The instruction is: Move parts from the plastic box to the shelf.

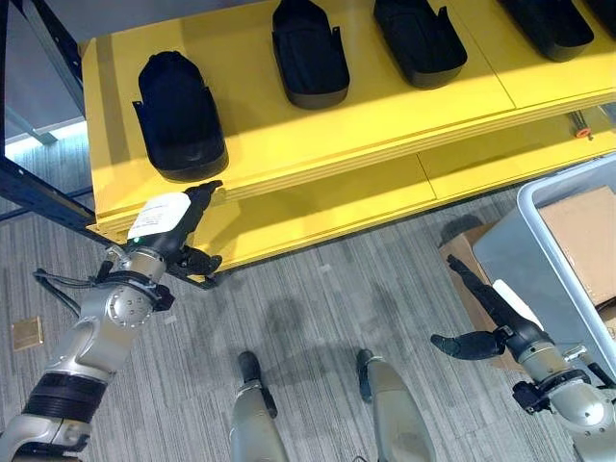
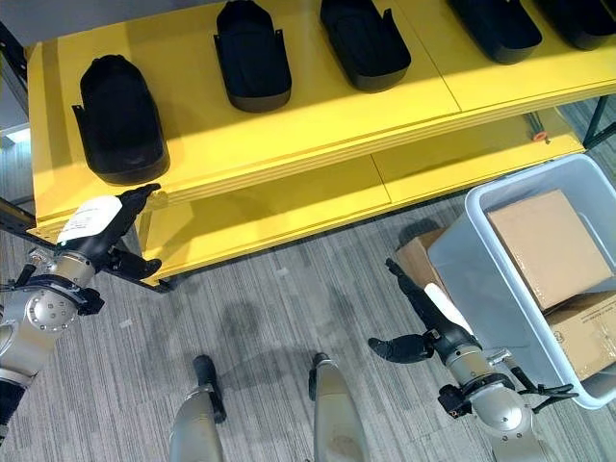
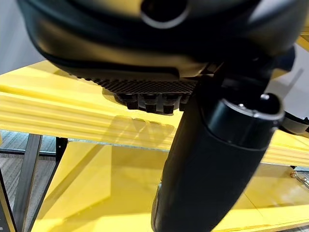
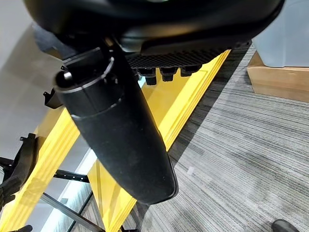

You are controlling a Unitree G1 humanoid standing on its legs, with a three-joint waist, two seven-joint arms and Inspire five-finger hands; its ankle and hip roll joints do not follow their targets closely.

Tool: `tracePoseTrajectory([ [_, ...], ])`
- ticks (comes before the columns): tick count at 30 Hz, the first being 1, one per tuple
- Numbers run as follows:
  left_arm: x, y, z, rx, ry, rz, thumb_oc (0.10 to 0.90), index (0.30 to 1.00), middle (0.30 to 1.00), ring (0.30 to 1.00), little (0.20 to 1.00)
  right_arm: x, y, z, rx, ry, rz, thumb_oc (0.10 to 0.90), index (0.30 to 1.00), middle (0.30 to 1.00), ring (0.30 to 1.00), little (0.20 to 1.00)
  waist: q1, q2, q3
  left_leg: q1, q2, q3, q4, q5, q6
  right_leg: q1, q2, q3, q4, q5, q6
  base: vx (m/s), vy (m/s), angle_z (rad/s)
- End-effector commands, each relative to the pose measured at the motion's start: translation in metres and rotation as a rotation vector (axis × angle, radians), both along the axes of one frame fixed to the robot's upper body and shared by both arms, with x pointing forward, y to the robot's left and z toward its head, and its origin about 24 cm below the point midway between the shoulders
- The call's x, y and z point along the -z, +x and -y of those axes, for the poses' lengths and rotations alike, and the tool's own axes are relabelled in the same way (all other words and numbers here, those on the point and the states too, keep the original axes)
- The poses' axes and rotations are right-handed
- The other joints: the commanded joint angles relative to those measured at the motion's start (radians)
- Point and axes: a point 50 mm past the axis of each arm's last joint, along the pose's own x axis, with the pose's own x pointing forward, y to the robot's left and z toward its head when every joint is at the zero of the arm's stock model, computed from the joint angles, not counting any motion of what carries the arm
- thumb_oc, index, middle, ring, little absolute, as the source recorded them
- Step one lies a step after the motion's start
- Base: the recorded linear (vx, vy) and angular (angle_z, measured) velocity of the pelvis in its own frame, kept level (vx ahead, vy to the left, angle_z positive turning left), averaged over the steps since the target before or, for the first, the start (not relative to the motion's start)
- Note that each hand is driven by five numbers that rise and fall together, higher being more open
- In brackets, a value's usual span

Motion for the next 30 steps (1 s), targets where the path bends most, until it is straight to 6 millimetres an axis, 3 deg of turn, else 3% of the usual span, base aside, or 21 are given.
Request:
tracePoseTrajectory([
  [1, -0.057, 0.008, 0.0, 0.002, 0.104, 0.237, 0.9, 1.0, 1.0, 1.0, 1.0, -0.034, 0.005, -0.004, -0.03, 0.0, 0.193, 0.9, 1.0, 1.0, 1.0, 1.0, -0.023, -0.018, -0.067, 0.018, 0.028, -0.032, 0.156, -0.199, 0.019, 0.013, -0.016, 0.028, -0.183, 0.142, 0.04, 0.0, 0.0, 0.0],
  [15, -0.08, 0.024, -0.014, -0.076, 0.201, 0.263, 0.9, 1.0, 1.0, 1.0, 1.0, -0.031, 0.002, -0.003, -0.027, 0.003, 0.182, 0.9, 1.0, 1.0, 1.0, 1.0, -0.034, -0.021, -0.08, 0.006, 0.028, -0.028, 0.171, -0.203, 0.018, 0.001, -0.018, 0.031, -0.175, 0.142, 0.044, 0.0, 0.0, 0.0],
  [30, -0.103, 0.045, -0.016, -0.13, 0.247, 0.279, 0.9, 1.0, 1.0, 1.0, 1.0, -0.029, 0.001, -0.002, -0.03, 0.004, 0.177, 0.9, 1.0, 1.0, 1.0, 1.0, -0.049, -0.028, -0.091, -0.008, 0.031, -0.029, 0.188, -0.204, 0.016, -0.01, -0.019, 0.033, -0.16, 0.14, 0.048, 0.0, -0.001, 0.0],
])
